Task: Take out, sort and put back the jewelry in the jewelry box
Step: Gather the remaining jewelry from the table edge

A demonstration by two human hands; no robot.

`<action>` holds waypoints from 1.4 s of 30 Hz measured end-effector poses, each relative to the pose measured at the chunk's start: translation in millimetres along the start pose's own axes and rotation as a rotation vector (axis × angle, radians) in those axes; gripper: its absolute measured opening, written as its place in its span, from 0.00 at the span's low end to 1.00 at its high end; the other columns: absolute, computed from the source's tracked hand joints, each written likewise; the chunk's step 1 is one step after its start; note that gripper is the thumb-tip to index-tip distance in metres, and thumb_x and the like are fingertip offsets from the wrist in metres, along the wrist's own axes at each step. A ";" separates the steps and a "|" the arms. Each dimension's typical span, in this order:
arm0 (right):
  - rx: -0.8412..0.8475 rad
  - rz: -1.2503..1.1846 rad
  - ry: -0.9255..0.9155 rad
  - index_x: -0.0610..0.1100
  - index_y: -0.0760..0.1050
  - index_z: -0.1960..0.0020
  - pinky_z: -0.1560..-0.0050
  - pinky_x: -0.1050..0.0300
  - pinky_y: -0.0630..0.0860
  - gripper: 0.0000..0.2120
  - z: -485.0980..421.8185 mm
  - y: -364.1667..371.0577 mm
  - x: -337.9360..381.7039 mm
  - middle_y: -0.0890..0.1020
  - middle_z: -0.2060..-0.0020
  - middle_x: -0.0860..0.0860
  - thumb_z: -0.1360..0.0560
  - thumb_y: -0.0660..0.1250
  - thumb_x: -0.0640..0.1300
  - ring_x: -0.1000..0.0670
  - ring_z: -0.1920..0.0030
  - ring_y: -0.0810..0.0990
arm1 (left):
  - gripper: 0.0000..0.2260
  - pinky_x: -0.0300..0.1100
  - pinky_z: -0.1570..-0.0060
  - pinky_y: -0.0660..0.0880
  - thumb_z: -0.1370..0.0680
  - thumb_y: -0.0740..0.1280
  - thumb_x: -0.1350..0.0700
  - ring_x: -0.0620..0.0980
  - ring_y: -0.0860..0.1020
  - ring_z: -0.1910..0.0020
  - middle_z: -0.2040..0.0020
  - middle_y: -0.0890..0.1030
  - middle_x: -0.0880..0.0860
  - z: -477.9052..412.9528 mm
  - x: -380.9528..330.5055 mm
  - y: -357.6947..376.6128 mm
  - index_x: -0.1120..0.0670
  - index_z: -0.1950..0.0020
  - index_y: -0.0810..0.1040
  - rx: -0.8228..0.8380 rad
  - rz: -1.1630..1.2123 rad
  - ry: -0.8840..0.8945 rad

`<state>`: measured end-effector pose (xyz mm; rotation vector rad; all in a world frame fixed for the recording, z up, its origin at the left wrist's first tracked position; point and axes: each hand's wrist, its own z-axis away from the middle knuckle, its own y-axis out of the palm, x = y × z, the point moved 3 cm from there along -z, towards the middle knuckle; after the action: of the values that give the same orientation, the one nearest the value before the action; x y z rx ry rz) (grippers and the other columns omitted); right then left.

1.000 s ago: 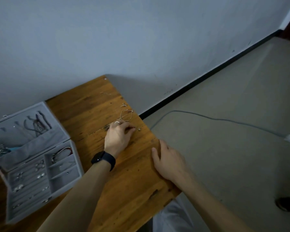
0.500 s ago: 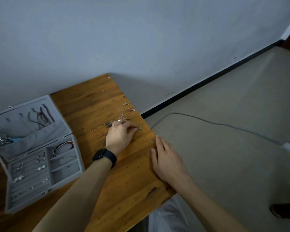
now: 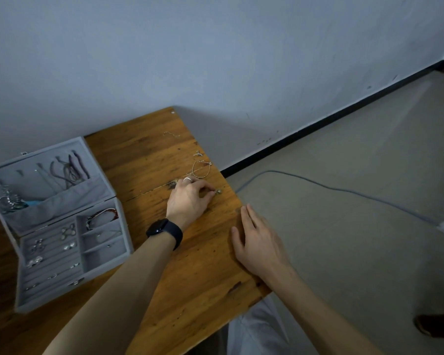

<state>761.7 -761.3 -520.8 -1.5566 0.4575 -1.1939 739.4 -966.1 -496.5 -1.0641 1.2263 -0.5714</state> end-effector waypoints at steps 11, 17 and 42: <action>-0.032 0.013 0.007 0.44 0.57 0.20 0.30 0.50 0.68 0.30 1.7 -1.2 0.7 0.61 0.21 0.47 0.17 0.50 0.59 0.47 0.25 0.66 | 0.17 0.52 0.36 0.74 0.19 0.64 0.46 0.52 0.71 0.33 0.31 0.72 0.50 29.8 -2.3 -13.7 0.46 0.31 0.75 0.158 -0.162 0.057; -0.071 0.020 -0.031 0.46 0.68 0.25 0.28 0.49 0.67 0.24 11.1 -4.1 15.4 0.63 0.22 0.49 0.18 0.58 0.56 0.46 0.24 0.64 | 0.18 0.53 0.35 0.73 0.19 0.63 0.47 0.52 0.71 0.31 0.29 0.71 0.49 81.9 17.2 -48.0 0.44 0.29 0.72 0.039 -0.139 0.063; 0.148 -0.683 0.013 0.46 0.65 0.24 0.33 0.53 0.67 0.30 -103.6 11.2 301.1 0.70 0.26 0.49 0.20 0.63 0.60 0.46 0.29 0.70 | 0.48 0.41 0.23 0.53 0.28 0.61 0.24 0.47 0.55 0.21 0.18 0.54 0.48 258.0 225.1 -113.7 0.48 0.18 0.47 -0.323 0.070 -0.537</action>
<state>803.5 -1054.3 -403.0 -1.6241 -0.1809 -1.7045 1067.5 -1115.8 -507.5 -1.3317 0.8869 -0.0163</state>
